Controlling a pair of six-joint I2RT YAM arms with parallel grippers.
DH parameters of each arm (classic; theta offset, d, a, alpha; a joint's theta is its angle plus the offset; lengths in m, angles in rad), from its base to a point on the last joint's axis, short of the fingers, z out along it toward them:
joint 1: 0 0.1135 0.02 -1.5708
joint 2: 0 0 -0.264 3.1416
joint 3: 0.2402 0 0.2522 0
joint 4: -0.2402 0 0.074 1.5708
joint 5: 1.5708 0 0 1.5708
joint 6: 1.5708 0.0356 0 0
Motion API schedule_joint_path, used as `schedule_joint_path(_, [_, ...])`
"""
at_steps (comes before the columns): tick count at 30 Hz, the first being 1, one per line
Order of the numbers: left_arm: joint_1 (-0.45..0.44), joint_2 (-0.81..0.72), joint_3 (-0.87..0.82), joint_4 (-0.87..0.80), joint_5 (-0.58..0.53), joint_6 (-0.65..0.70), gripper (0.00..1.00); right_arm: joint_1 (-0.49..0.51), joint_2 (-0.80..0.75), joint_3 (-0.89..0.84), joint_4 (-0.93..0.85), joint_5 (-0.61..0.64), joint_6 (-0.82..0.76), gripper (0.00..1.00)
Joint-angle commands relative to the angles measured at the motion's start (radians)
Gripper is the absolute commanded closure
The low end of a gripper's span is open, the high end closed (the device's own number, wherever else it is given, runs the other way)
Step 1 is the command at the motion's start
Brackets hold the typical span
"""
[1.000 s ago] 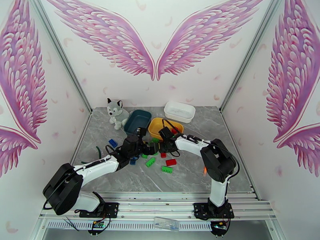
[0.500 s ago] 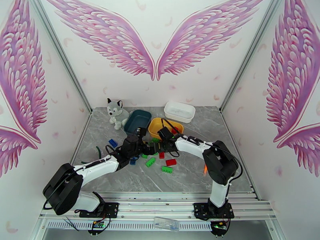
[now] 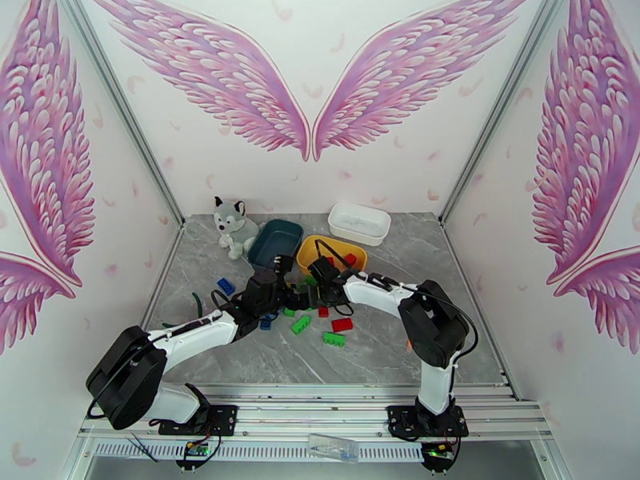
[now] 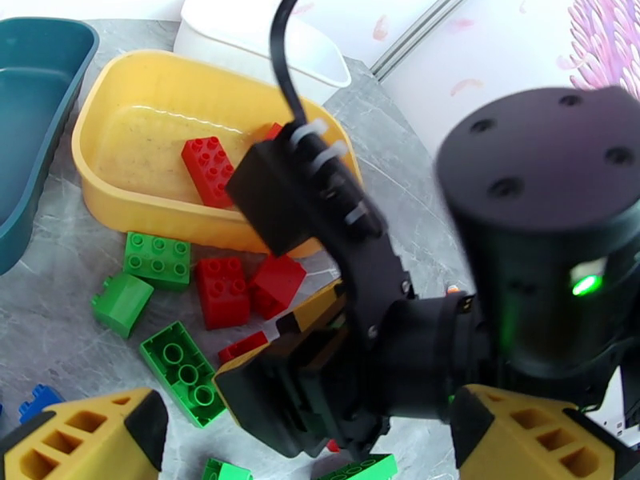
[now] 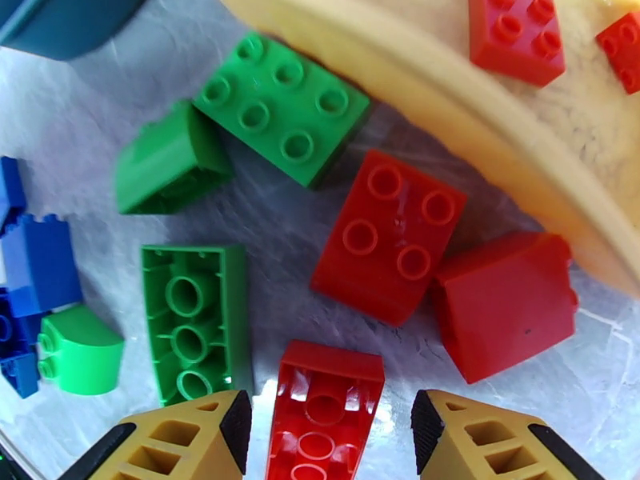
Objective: Sort the legos into containers by color
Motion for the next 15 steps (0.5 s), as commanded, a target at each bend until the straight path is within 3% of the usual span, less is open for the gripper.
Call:
schedule_joint_path(1, [0.005, 0.007, -0.001, -0.010, 0.011, 0.002, 0.01, 0.006, 0.019, 0.038, -0.036, 0.039, -0.016, 0.40])
schedule_joint_path(15, [0.008, 0.003, -0.003, -0.011, 0.010, 0.001, 0.01, 0.009, 0.073, 0.068, -0.053, 0.035, -0.019, 0.50])
